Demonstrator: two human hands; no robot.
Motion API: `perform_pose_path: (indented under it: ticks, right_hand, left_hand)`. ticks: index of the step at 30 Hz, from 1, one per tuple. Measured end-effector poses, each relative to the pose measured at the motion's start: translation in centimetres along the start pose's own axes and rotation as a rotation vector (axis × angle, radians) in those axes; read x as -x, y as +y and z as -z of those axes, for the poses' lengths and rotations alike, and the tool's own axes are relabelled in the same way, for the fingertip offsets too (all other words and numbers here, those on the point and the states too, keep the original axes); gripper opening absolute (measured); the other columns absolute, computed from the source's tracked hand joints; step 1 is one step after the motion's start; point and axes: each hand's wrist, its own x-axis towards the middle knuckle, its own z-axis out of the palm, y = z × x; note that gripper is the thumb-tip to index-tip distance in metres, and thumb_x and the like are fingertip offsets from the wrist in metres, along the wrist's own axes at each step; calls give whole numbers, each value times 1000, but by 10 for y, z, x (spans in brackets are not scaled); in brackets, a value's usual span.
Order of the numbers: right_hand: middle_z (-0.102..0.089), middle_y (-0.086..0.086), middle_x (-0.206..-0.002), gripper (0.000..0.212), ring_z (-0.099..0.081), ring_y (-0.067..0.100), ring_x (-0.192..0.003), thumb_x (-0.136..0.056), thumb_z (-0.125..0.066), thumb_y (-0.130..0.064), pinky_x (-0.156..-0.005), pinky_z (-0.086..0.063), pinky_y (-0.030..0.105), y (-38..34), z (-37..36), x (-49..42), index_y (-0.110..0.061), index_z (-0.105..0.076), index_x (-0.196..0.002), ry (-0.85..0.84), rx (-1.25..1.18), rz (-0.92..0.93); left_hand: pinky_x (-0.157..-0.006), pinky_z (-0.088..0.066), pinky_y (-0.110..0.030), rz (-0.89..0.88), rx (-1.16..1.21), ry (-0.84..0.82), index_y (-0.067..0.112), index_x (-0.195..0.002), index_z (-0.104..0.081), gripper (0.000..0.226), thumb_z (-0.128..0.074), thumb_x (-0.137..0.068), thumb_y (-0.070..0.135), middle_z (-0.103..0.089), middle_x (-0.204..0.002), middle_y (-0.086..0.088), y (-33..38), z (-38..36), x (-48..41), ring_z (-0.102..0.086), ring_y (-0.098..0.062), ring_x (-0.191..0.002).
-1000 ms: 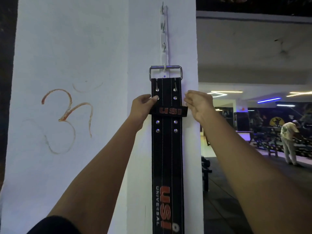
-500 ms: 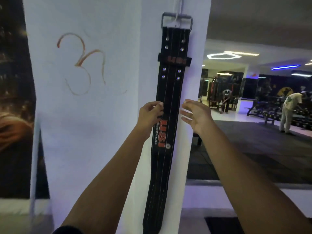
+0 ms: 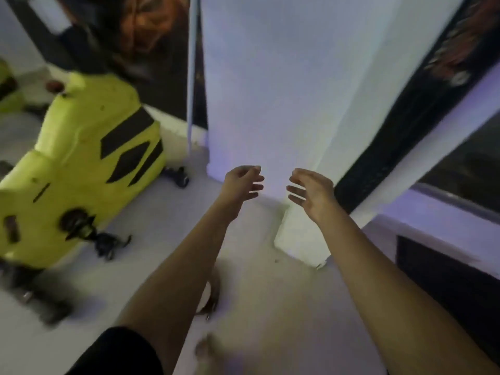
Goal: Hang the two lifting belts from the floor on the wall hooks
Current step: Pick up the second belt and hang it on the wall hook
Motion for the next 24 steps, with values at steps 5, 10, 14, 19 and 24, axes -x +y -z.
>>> perform_pose_path:
  ticks: [5, 10, 14, 19, 24]
  right_hand:
    - [-60, 6, -76, 12, -58, 22, -64, -86, -59, -5, -61, -49, 31, 92, -86, -46, -16, -60, -80, -81, 45, -188]
    - [-58, 5, -74, 15, -57, 20, -62, -86, -58, -5, -59, -47, 29, 207, -164, -112, -17, -58, -78, -125, 146, -338]
    - [-55, 6, -69, 21, -53, 19, -59, -87, -54, -1, -56, -44, 28, 325, -191, -170, -17, -57, -74, -133, 280, -444]
    - [-56, 9, -65, 19, -54, 21, -58, -81, -62, -1, -62, -49, 32, 490, -180, -240, -18, -62, -73, -214, 602, -454]
    - [-63, 13, -91, 19, -59, 23, -89, -78, -67, -5, -92, -49, 41, 624, -147, -285, -6, -69, -97, -406, 930, -412]
  left_hand:
    - [-67, -48, -27, 190, -15, 160, 14, -98, -57, 13, -51, -93, 25, -61, -88, -4, -77, 91, -35, -59, -17, -71]
    - [-70, -48, -30, 372, -49, 278, 12, -101, -57, 14, -51, -94, 22, -60, -82, -1, -182, 175, -84, -58, -17, -70]
    - [-58, -45, -26, 551, -77, 342, 12, -86, -60, 13, -52, -93, 19, -60, -74, -1, -300, 218, -112, -57, -17, -66]
    - [-53, -39, -23, 784, 7, 386, 17, -68, -55, 25, -50, -93, 14, -55, -69, -2, -461, 232, -137, -50, -14, -58]
    - [-62, -40, -27, 898, 22, 445, 20, -63, -55, 29, -51, -88, 6, -53, -65, -2, -597, 218, -145, -50, -23, -70]
